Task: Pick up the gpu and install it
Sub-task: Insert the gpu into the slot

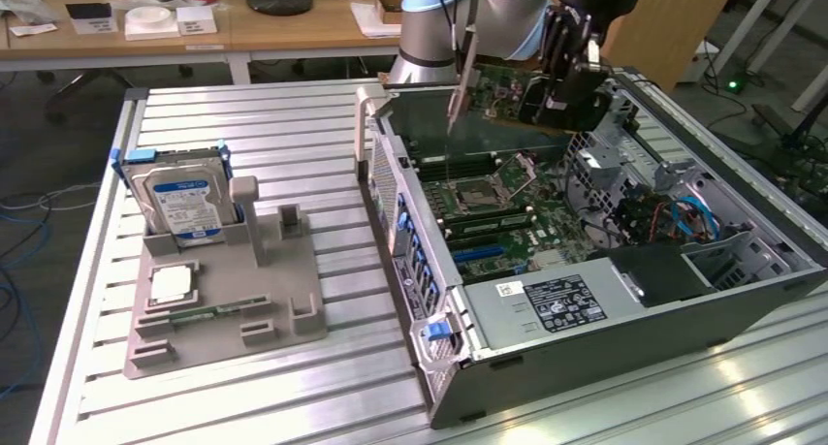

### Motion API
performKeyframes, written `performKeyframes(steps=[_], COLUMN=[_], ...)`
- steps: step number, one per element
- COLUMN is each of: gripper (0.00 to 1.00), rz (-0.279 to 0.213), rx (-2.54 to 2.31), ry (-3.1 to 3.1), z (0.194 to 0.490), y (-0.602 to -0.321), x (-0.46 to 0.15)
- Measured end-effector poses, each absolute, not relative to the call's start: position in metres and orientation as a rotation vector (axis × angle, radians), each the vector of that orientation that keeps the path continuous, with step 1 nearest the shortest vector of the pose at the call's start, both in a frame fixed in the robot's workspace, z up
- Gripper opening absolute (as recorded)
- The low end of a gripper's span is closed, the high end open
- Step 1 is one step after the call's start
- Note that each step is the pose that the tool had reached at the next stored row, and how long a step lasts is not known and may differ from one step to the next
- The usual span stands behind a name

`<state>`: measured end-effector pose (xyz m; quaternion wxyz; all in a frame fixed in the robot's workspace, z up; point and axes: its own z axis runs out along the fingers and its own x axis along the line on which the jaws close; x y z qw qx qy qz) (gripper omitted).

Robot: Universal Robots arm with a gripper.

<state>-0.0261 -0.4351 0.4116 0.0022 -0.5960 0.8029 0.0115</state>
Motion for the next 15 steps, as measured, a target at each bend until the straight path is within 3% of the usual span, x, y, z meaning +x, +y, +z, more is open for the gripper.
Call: performKeyframes(steps=[15], gripper=[0.28], rz=[0.01], rx=[-2.026], ry=[2.375], z=[0.4088], y=[-0.4352], x=[-0.0261])
